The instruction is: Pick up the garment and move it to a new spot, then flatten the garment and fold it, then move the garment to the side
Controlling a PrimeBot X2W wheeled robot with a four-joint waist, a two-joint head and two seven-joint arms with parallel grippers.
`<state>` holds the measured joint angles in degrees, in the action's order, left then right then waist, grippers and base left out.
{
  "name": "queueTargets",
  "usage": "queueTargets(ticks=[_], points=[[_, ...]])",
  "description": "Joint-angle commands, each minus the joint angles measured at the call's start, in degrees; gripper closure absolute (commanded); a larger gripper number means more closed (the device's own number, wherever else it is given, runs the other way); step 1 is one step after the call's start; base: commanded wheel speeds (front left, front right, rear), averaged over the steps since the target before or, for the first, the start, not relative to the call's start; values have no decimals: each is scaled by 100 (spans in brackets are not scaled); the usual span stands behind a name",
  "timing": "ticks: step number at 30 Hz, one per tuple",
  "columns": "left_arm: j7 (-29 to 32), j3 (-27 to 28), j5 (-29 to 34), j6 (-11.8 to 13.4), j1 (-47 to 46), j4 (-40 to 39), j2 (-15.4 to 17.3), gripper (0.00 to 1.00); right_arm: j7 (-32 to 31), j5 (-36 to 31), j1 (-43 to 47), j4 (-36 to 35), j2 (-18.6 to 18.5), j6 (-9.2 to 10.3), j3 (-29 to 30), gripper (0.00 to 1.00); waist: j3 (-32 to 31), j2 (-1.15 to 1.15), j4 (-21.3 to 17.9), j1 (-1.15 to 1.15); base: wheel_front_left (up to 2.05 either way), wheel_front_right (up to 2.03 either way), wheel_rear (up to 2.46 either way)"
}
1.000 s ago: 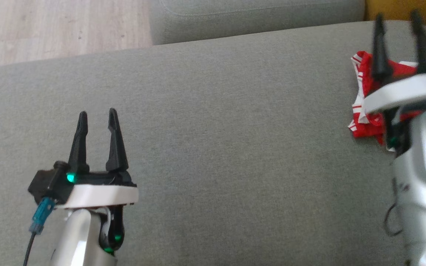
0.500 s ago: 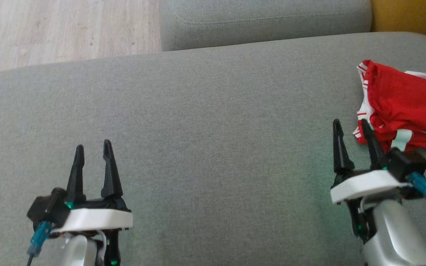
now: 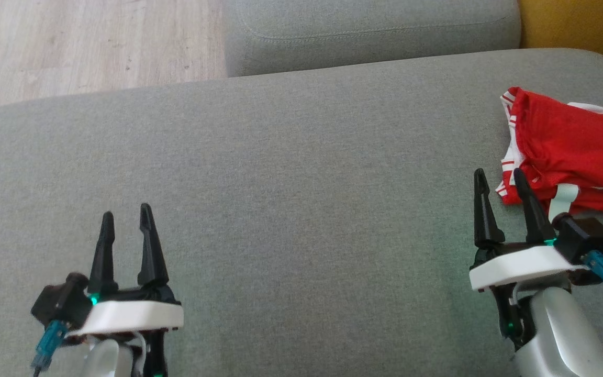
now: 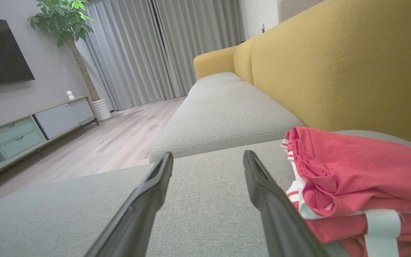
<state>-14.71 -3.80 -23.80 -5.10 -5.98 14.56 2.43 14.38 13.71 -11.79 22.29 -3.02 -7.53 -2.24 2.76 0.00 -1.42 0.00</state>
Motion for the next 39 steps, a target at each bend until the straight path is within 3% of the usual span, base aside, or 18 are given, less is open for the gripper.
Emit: queueTargets(ticks=[1,15,16,20,39], points=[[-29,185,-59,-1,-65,-191,44,0,62,61,-137,-235,13,4,-126,0,2,0,0,0,0,0,0],[-29,230,-131,26,-70,-171,44,0,62,150,-124,-310,13,4,-161,0,14,0,2,0,0,0,0],[2,19,-105,6,84,3,0,100,-1,128,1,-95,2,0,-10,100,14,0,3,0,0,0,0],[14,9,-133,3,221,327,-6,100,-23,163,188,212,27,0,-6,100,13,0,4,0,0,0,0],[351,172,-1210,-36,183,268,2,100,-355,1398,250,43,25,1,136,100,-30,0,26,0,0,0,0]])
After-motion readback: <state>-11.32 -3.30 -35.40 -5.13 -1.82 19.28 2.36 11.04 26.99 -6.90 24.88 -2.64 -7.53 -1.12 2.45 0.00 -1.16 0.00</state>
